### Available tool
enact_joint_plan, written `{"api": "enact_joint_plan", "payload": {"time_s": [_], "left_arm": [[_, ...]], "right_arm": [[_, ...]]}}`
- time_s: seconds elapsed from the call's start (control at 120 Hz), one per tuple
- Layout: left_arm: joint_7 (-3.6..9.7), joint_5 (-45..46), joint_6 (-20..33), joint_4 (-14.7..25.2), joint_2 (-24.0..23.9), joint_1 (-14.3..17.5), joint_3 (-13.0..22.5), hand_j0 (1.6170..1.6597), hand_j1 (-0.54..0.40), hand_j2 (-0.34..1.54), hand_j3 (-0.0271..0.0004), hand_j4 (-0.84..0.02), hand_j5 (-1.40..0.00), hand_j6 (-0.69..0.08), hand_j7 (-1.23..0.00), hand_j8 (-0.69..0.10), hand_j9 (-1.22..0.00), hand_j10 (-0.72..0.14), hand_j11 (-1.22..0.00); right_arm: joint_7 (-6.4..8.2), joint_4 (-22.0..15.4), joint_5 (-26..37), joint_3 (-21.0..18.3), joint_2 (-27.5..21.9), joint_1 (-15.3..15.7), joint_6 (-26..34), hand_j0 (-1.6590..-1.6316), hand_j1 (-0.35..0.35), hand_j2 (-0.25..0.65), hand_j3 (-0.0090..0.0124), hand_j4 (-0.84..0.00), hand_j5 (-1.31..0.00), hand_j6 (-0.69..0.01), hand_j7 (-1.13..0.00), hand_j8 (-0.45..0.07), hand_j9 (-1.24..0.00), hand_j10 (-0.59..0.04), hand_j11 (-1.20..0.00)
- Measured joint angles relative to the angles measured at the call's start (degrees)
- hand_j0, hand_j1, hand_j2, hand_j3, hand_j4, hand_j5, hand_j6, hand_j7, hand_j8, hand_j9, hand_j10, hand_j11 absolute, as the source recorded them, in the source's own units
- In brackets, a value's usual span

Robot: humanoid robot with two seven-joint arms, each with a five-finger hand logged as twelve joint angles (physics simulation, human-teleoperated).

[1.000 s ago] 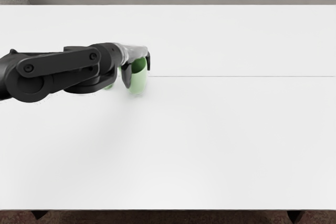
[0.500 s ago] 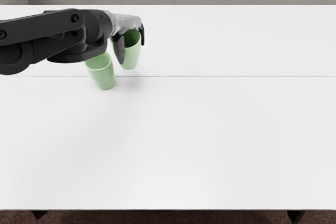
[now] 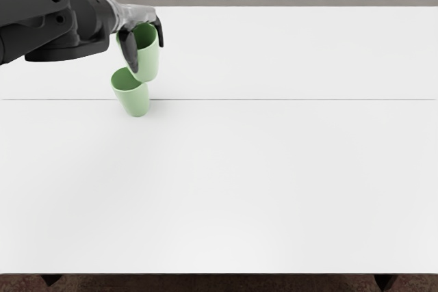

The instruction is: Pick up cup and place in cup with left hand

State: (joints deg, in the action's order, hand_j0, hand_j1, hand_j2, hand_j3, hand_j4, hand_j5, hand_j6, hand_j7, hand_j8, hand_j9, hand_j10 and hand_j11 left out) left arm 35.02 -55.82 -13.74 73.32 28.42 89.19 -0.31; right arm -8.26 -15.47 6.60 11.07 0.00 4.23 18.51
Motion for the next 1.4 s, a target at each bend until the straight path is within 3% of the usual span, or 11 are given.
{"api": "enact_joint_plan", "payload": {"time_s": [0.9, 1.4], "left_arm": [[0.0, 1.22, -1.02, 0.19, 4.42, -1.39, -0.02, 1.6518, -0.115, 0.05, 0.0, -0.547, -0.68, -0.273, -0.69, -0.229, -0.7, -0.354, -0.71], [0.0, 1.91, -1.16, 0.3, 3.84, -2.71, 0.02, 1.6527, -0.115, 0.07, 0.0, -0.556, -0.68, -0.288, -0.69, -0.243, -0.7, -0.359, -0.7]], "right_arm": [[0.0, 0.0, 0.01, 0.0, 0.0, -0.01, 0.0, -1.6581, -0.316, -0.006, 0.0, -0.028, -0.04, -0.028, -0.04, -0.028, -0.04, -0.028, -0.04], [0.0, 0.0, 0.0, 0.0, 0.0, 0.0, -0.02, -1.6581, -0.316, -0.006, 0.0, -0.028, -0.04, -0.028, -0.04, -0.028, -0.04, -0.028, -0.04]]}}
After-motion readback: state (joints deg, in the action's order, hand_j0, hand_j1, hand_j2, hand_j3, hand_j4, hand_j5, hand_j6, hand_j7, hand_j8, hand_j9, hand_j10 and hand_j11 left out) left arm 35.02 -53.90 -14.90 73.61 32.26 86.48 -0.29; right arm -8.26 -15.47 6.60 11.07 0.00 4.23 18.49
